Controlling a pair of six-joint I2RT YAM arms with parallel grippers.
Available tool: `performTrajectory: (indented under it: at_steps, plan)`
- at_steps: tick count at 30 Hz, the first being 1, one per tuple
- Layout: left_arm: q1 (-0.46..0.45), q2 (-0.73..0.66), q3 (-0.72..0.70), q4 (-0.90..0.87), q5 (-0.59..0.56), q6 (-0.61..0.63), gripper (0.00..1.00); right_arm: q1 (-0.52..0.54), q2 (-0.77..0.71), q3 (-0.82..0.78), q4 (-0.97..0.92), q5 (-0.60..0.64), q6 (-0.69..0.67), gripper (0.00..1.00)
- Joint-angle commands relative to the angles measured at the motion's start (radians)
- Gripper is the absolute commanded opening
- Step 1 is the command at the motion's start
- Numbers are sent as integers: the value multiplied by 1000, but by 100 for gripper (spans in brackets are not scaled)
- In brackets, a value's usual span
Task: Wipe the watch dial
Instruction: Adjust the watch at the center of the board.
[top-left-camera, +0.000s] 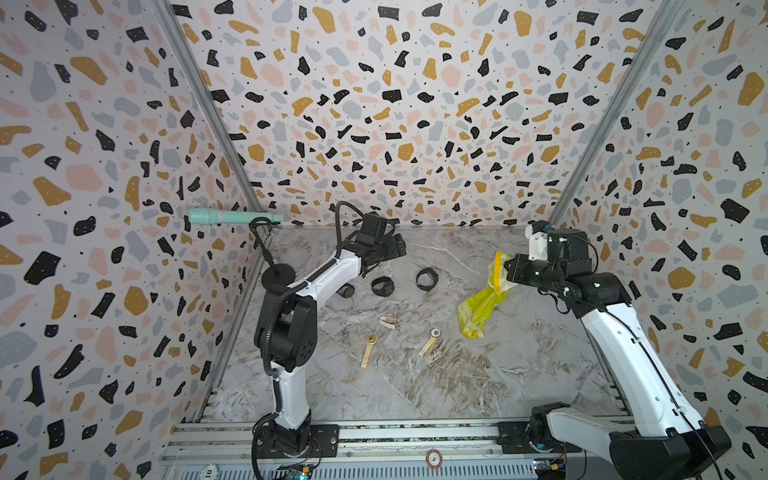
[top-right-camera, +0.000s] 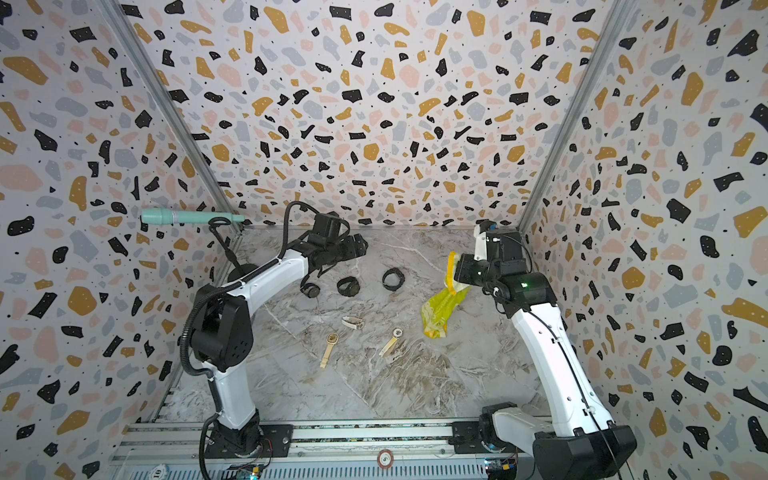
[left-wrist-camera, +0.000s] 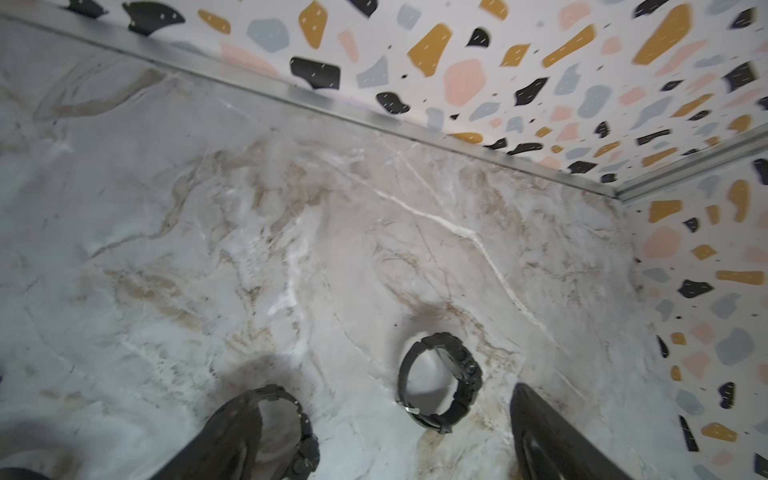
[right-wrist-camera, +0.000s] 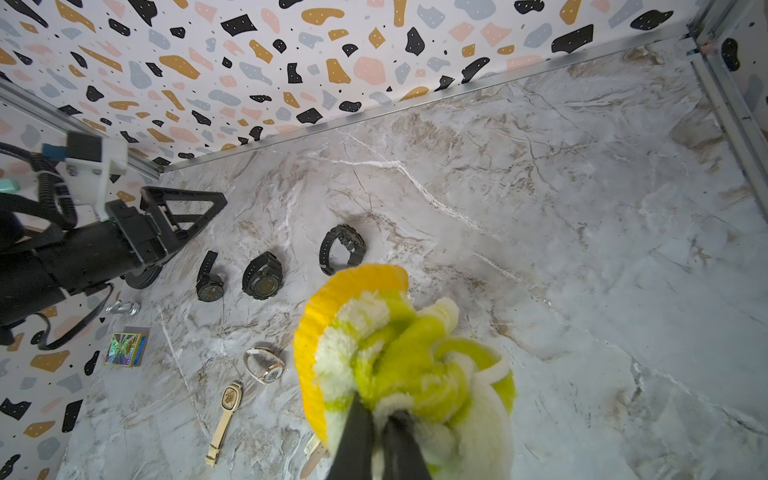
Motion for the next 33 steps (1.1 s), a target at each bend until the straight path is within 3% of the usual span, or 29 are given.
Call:
performTrajectory:
  at_steps: [1,13,20,25,33]
  plan:
    - [0,59,42,-132,-71,30,89,5,-34,-12,29,13,12,0]
    - [-7,126,27,-212,-84,87,83,4,-45,-45,27,16,14,0]
    - [-7,-2,-142,-87,-81,149,84,4,-40,-50,26,11,13,0]
    - [-6,-89,-158,-123,-124,393,90,4,-43,-51,16,8,10,0]
    - [3,-164,-260,-102,-48,739,90,4,-58,-66,7,-15,17,0]
